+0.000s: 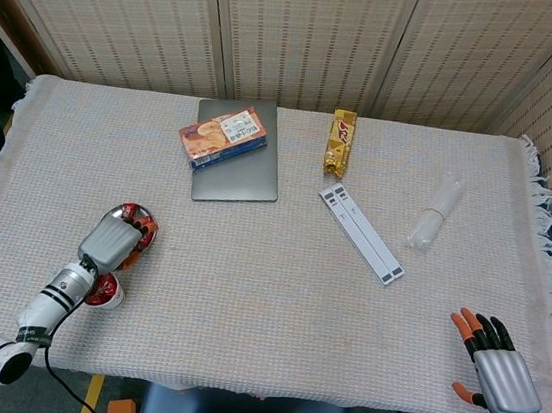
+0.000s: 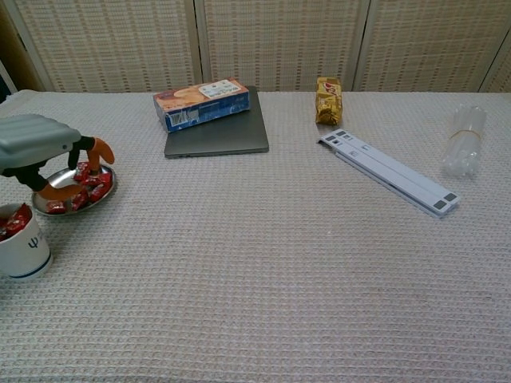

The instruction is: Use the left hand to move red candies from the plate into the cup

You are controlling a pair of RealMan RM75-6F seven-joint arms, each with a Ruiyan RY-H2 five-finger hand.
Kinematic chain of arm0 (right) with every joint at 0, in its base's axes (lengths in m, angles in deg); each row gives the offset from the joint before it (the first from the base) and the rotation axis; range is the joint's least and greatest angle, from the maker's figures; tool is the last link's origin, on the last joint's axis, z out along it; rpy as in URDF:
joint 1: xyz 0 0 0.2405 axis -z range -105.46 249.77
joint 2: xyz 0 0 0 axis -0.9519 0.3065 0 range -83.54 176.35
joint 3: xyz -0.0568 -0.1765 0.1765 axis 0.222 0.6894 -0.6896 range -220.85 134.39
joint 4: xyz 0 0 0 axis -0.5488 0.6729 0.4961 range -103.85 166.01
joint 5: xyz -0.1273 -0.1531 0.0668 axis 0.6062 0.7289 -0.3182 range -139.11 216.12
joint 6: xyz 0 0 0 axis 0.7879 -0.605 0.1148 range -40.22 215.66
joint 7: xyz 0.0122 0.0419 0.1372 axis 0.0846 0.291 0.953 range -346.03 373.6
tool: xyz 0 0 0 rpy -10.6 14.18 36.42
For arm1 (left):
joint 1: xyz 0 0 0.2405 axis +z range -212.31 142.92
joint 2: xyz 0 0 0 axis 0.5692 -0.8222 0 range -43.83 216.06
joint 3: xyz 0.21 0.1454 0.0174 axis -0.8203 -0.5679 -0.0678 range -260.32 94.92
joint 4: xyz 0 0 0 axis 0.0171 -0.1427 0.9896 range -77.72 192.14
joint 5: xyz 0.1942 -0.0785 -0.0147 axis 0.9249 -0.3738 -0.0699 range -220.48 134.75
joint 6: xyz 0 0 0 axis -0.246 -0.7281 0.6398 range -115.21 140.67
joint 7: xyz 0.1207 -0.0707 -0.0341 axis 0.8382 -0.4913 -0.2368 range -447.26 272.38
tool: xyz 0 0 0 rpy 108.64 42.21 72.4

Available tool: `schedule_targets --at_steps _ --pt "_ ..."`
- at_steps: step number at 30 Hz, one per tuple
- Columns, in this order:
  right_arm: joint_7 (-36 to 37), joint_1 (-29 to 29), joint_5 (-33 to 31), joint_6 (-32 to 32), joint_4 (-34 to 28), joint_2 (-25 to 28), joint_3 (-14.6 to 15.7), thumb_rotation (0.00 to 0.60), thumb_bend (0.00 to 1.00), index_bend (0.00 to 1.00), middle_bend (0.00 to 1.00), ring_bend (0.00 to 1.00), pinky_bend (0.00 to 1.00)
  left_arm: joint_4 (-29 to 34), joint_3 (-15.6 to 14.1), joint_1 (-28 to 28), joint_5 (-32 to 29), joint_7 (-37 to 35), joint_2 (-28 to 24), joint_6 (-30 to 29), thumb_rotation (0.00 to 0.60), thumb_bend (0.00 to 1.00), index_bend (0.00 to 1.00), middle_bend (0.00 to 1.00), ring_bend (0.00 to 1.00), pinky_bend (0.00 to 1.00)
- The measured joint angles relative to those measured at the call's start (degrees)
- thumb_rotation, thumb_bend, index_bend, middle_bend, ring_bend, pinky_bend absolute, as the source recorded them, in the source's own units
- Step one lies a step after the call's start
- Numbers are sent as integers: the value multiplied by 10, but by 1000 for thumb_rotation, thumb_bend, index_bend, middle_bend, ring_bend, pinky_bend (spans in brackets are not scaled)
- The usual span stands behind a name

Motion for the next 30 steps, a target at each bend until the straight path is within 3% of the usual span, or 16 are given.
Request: schedule_targets --at_steps 10,17,27,30 --pt "-4 -3 -8 6 -1 -2 -3 600 63 0 0 0 0 -98 -9 -15 -17 48 63 10 600 396 194 270 365 1000" --pt "-1 -1 -7 2 -1 -1 -3 600 64 0 0 0 0 -157 -16 -21 -25 78 98 12 600 397 242 284 365 1000" --pt "-5 -3 -12 7 -1 -3 -4 600 64 0 0 0 0 -184 -19 -26 -28 75 115 23 600 396 297 347 405 1000" --pt "-6 -3 -14 8 -1 -3 -4 600 63 0 0 0 0 -195 -21 -28 -27 76 122 24 600 396 359 402 439 1000"
